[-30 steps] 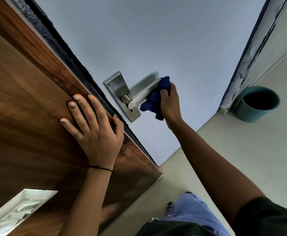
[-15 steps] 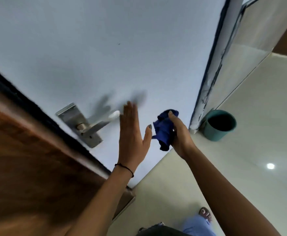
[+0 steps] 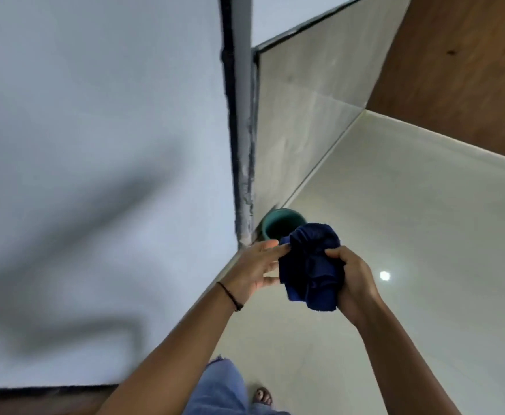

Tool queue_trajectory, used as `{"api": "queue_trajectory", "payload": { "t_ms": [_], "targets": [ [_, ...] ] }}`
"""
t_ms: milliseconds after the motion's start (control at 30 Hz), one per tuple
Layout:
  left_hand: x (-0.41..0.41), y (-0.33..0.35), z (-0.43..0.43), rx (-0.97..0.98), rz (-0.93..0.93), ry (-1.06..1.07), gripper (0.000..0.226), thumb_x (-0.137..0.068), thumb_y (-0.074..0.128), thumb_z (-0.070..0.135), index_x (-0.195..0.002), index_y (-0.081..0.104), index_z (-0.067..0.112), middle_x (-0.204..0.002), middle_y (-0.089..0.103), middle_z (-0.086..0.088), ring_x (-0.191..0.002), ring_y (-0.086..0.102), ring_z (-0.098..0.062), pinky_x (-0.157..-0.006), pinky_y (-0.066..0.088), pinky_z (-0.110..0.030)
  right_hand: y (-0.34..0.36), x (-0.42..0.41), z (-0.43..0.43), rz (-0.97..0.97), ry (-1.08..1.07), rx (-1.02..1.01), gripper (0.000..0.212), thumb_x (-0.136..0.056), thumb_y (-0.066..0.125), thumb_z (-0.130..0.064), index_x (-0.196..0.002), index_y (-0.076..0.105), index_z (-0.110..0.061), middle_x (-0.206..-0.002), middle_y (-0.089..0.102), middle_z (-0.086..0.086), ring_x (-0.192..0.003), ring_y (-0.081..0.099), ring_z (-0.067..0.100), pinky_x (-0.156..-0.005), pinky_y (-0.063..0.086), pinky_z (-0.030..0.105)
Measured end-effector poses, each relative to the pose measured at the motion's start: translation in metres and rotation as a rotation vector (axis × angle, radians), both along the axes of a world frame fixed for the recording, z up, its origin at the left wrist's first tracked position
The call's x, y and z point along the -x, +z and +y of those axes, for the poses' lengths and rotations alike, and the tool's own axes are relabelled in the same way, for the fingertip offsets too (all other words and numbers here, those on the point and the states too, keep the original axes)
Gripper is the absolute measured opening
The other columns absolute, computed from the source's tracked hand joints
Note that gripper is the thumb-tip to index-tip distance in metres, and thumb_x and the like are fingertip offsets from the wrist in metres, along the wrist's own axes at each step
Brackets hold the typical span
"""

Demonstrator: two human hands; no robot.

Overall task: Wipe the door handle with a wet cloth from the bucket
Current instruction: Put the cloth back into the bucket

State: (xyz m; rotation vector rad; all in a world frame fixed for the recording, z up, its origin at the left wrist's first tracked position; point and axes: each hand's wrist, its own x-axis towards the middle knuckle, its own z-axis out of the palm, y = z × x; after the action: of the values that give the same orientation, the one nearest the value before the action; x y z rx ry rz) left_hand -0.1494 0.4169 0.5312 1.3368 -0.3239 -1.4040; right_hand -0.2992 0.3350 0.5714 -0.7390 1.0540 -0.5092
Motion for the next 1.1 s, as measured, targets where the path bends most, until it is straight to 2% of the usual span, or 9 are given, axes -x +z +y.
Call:
{"api": "queue_trajectory", "payload": {
  "t_ms": [100, 233, 400, 567, 633, 767, 833, 933, 1100],
  "targets": [
    [0.014, -0.013, -0.051, 0.027, 0.079, -0.128, 0.046, -0.081, 0.069, 0.036, -0.120, 0.062, 0.012, -0.113, 0.065, -0.005, -0.107, 0.058, -0.022, -0.098, 0.045, -0.042, -0.011, 0.016, -0.051, -0.011, -0.042, -0.103, 0.019, -0.087, 0.050, -0.014, -0.097, 0.061, -0.002, -0.086, 0.070, 0.017, -0.078, 0.064, 0.030, -0.070, 0.051, 0.037],
    [0.021, -0.041, -0.119, 0.019, 0.111, 0.007, 0.039, -0.092, 0.059, 0.013, -0.126, 0.052, -0.005, -0.111, 0.060, -0.015, -0.099, 0.058, -0.023, -0.078, 0.055, -0.036, -0.039, 0.017, -0.118, 0.015, -0.013, -0.121, 0.024, -0.091, 0.050, -0.016, -0.107, 0.059, -0.001, -0.098, 0.070, 0.018, -0.088, 0.065, 0.029, -0.077, 0.052, 0.039],
    [0.013, -0.089, -0.214, -0.039, 0.129, 0.127, 0.015, -0.094, 0.054, 0.008, -0.108, 0.058, 0.006, -0.110, 0.060, -0.021, -0.094, 0.060, -0.029, -0.073, 0.056, -0.038, -0.089, 0.005, -0.220, 0.119, 0.189, 0.029, 0.036, -0.088, 0.061, -0.004, -0.122, 0.054, -0.009, -0.118, 0.065, 0.019, -0.100, 0.066, 0.030, -0.082, 0.056, 0.042],
    [0.006, -0.131, -0.301, -0.120, 0.255, 0.265, 0.055, -0.078, 0.069, 0.039, -0.118, 0.060, 0.002, -0.116, 0.067, -0.021, -0.106, 0.064, -0.034, -0.089, 0.051, -0.047, -0.125, -0.013, -0.312, 0.288, 0.331, 0.131, 0.047, -0.081, 0.067, 0.001, -0.123, 0.055, -0.018, -0.111, 0.070, 0.009, -0.098, 0.069, 0.025, -0.075, 0.058, 0.035],
    [0.005, -0.134, -0.327, -0.173, 0.165, 0.286, 0.061, -0.065, 0.076, 0.050, -0.108, 0.065, 0.007, -0.104, 0.072, -0.014, -0.096, 0.068, -0.029, -0.082, 0.055, -0.043, -0.131, -0.023, -0.340, 0.363, 0.394, 0.193, 0.047, -0.079, 0.067, 0.002, -0.120, 0.056, -0.019, -0.110, 0.068, 0.004, -0.097, 0.068, 0.021, -0.075, 0.058, 0.033],
    [0.000, -0.141, -0.372, -0.259, 0.034, 0.456, 0.042, -0.066, 0.085, 0.038, -0.088, 0.067, 0.007, -0.084, 0.072, -0.010, -0.079, 0.067, -0.025, -0.070, 0.054, -0.036, -0.141, -0.048, -0.390, 0.423, 0.599, 0.264, 0.047, -0.076, 0.067, 0.005, -0.110, 0.054, -0.024, -0.105, 0.066, 0.000, -0.092, 0.066, 0.014, -0.076, 0.058, 0.029],
    [-0.009, -0.147, -0.391, -0.295, 0.024, 0.561, 0.022, -0.077, 0.078, 0.028, -0.081, 0.067, 0.008, -0.080, 0.071, -0.010, -0.077, 0.066, -0.025, -0.072, 0.053, -0.040, -0.149, -0.062, -0.415, 0.420, 0.677, 0.266, 0.046, -0.075, 0.070, 0.003, -0.106, 0.054, -0.026, -0.105, 0.067, -0.001, -0.090, 0.066, 0.011, -0.071, 0.058, 0.024],
    [-0.026, -0.170, -0.419, -0.375, 0.024, 0.729, 0.021, -0.082, 0.073, 0.029, -0.074, 0.066, 0.011, -0.079, 0.070, -0.011, -0.077, 0.065, -0.026, -0.077, 0.054, -0.043, -0.172, -0.085, -0.455, 0.385, 0.815, 0.137, 0.043, -0.074, 0.078, -0.006, -0.109, 0.057, -0.021, -0.104, 0.070, 0.000, -0.089, 0.069, 0.015, -0.065, 0.057, 0.020],
    [-0.045, -0.236, -0.454, -0.465, 0.102, 0.938, 0.018, -0.085, 0.070, 0.027, -0.080, 0.066, 0.010, -0.084, 0.072, -0.014, -0.077, 0.066, -0.028, -0.074, 0.055, -0.041, -0.249, -0.126, -0.504, 0.461, 1.021, 0.128, 0.041, -0.072, 0.075, 0.001, -0.109, 0.058, -0.006, -0.105, 0.071, 0.016, -0.094, 0.070, 0.033, -0.078, 0.060, 0.038]
  ]
}}
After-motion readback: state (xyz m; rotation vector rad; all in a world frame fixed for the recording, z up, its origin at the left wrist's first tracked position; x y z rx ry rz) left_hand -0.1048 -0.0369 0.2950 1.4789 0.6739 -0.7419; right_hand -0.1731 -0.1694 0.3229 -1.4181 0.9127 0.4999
